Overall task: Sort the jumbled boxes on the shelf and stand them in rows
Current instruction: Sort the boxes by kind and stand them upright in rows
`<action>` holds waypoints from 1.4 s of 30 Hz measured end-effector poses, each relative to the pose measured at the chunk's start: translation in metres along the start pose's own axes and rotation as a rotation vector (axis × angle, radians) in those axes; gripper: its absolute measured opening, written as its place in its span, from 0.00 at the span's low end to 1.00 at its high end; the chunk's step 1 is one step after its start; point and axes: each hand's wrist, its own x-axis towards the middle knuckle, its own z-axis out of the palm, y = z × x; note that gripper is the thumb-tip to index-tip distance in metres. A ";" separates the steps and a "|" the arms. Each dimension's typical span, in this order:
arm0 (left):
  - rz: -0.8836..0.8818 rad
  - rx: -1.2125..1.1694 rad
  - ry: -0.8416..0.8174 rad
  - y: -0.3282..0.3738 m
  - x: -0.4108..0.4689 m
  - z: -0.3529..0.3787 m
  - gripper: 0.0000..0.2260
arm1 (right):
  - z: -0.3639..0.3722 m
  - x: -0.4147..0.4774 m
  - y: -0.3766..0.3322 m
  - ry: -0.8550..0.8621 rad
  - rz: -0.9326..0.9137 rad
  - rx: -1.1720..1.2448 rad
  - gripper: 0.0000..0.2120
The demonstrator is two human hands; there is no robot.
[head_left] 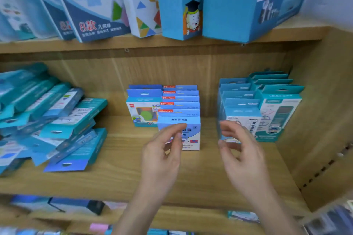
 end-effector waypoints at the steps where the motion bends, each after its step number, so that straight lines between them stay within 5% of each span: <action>1: 0.007 0.014 0.025 -0.002 0.001 -0.013 0.14 | 0.008 0.000 -0.005 -0.021 -0.013 0.015 0.16; 9: 0.082 0.277 0.107 -0.035 0.015 -0.130 0.12 | 0.093 -0.008 -0.057 -0.169 -0.068 0.107 0.13; 17: 0.209 0.618 0.150 -0.088 0.035 -0.262 0.11 | 0.209 -0.024 -0.107 -0.357 0.016 0.193 0.20; 22: 0.127 0.681 -0.027 -0.122 0.043 -0.313 0.17 | 0.275 -0.030 -0.130 -0.482 -0.092 -0.104 0.30; 27: 0.298 0.729 -0.020 -0.124 0.055 -0.337 0.20 | 0.319 -0.016 -0.155 -0.547 -0.235 -0.399 0.38; 31: 0.492 0.766 0.083 -0.103 0.085 -0.362 0.21 | 0.328 -0.004 -0.180 -0.578 -0.224 -0.441 0.41; 36: 0.248 1.220 -0.245 -0.107 0.131 -0.392 0.38 | 0.339 0.016 -0.213 -0.593 -0.321 -0.420 0.39; 42: 0.329 1.113 -0.224 -0.125 0.158 -0.423 0.33 | 0.376 0.042 -0.202 -0.589 -0.392 -0.492 0.37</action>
